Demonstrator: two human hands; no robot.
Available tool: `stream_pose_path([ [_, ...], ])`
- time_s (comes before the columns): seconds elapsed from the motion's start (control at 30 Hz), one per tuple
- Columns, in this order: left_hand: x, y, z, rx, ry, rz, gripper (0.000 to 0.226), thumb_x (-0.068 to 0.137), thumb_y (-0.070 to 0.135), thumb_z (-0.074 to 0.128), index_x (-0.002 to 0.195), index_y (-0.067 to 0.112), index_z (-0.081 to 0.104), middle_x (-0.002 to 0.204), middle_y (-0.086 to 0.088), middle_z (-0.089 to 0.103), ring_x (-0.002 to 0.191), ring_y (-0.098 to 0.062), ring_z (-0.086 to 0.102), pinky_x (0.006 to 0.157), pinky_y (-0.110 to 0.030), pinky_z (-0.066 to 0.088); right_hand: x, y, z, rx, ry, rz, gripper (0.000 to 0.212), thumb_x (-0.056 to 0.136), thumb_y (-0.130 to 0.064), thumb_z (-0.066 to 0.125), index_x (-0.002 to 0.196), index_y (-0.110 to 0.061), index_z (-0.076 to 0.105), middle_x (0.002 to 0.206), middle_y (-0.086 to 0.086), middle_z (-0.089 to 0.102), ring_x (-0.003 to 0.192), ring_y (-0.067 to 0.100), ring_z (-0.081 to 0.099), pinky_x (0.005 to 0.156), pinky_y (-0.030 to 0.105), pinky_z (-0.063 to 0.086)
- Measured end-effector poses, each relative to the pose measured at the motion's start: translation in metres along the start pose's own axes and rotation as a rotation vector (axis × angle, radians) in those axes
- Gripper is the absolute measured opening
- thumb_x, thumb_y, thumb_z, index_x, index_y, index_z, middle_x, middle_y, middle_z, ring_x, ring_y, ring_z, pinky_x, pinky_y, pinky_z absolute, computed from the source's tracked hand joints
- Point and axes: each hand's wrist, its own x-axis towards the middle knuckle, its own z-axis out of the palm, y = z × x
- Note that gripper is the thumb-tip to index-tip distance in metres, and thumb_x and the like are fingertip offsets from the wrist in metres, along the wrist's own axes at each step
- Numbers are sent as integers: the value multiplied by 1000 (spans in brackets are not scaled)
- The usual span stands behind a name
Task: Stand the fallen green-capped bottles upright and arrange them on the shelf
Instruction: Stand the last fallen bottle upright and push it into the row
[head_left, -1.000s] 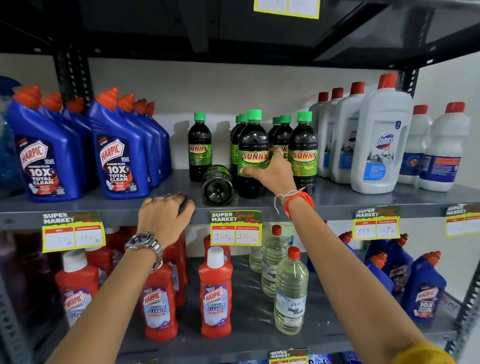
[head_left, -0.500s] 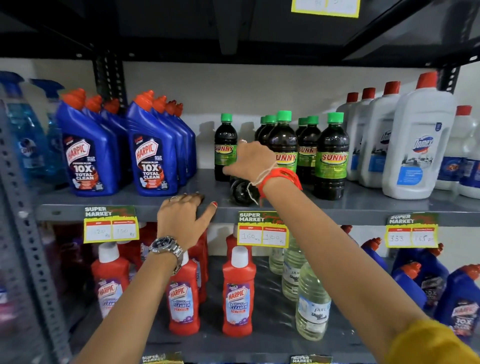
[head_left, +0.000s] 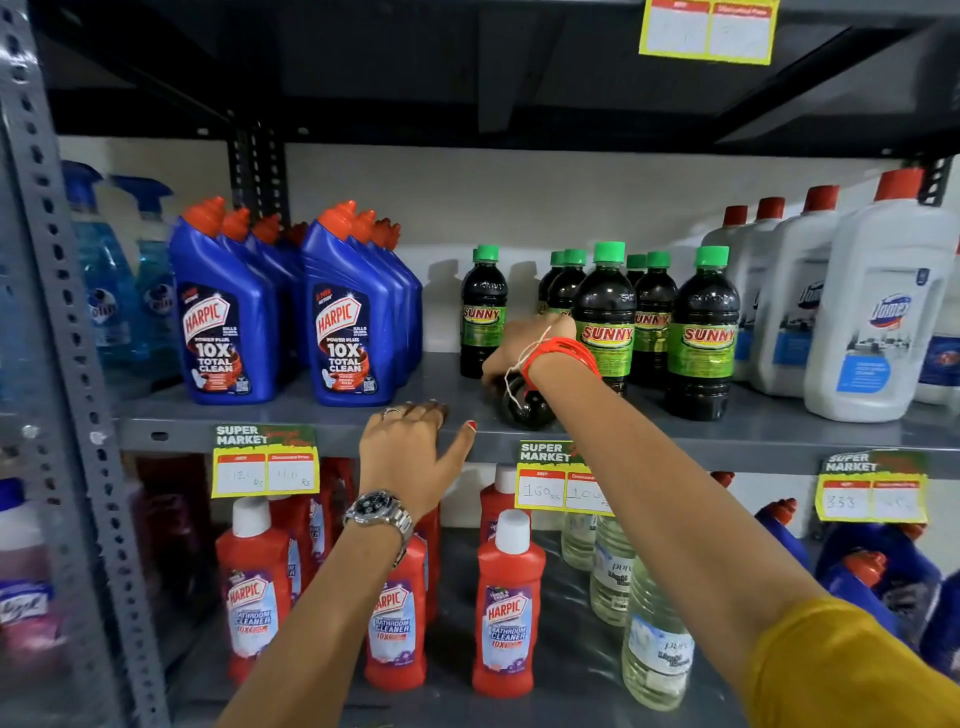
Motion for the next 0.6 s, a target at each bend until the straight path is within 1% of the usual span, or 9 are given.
stream_pose_path([
  [0.03,0,0,0,3,0,2,61,80,56,31,97,11,69,101,-7,72,90,-26,64,78,-35,45,-4,0,-2,-47,15,18,45,67,-32,72,102,-5,61,101,16,66,97,32,61,88,34,49],
  [0.07,0,0,0,4,1,4,61,80,56,32,97,11,69,101,-7,72,90,-25,64,79,-35,45,-11,-1,-6,-150,101,52,43,67,-43,72,94,-12,58,86,7,63,89,27,59,79,28,44],
  [0.1,0,0,1,3,0,4,60,80,56,32,98,11,69,102,-7,72,91,-25,64,79,-35,45,-18,-2,-12,-280,185,82,47,67,-53,70,92,-16,56,78,1,56,84,24,56,73,27,40],
  [0.2,0,-1,2,6,10,10,60,80,56,33,98,12,69,103,-7,71,92,-25,64,80,-35,46,-32,-4,-19,-331,339,93,58,64,-59,71,98,-15,59,78,1,55,78,24,52,66,28,37],
  [0.3,1,-1,4,7,21,11,58,80,55,35,97,11,69,100,-7,72,91,-25,65,78,-35,46,-32,0,-21,-142,525,41,62,60,-58,74,99,-11,59,89,6,64,85,27,62,64,28,38],
  [0.37,1,-2,5,6,26,13,56,80,54,36,97,12,69,101,-6,72,92,-25,65,78,-35,46,-31,3,-23,21,651,-28,72,60,-56,75,114,-12,55,100,9,68,96,32,65,68,32,43],
  [0.43,1,-2,6,5,31,17,56,80,54,36,98,13,69,102,-6,72,93,-25,65,79,-35,46,-30,5,-24,228,695,-93,79,60,-49,77,127,-18,49,110,9,67,105,32,62,77,34,47],
  [0.5,1,-3,6,7,35,24,56,80,54,37,100,13,69,103,-6,71,95,-25,64,80,-36,46,-24,8,-23,442,666,-150,81,60,-40,81,130,-22,44,104,1,63,103,26,60,81,30,43],
  [0.6,1,-4,7,20,31,34,55,81,54,37,100,13,69,104,-6,71,95,-24,64,80,-37,47,-19,12,-17,639,613,-205,81,58,-26,85,126,-20,40,82,-14,48,81,12,56,78,26,43],
])
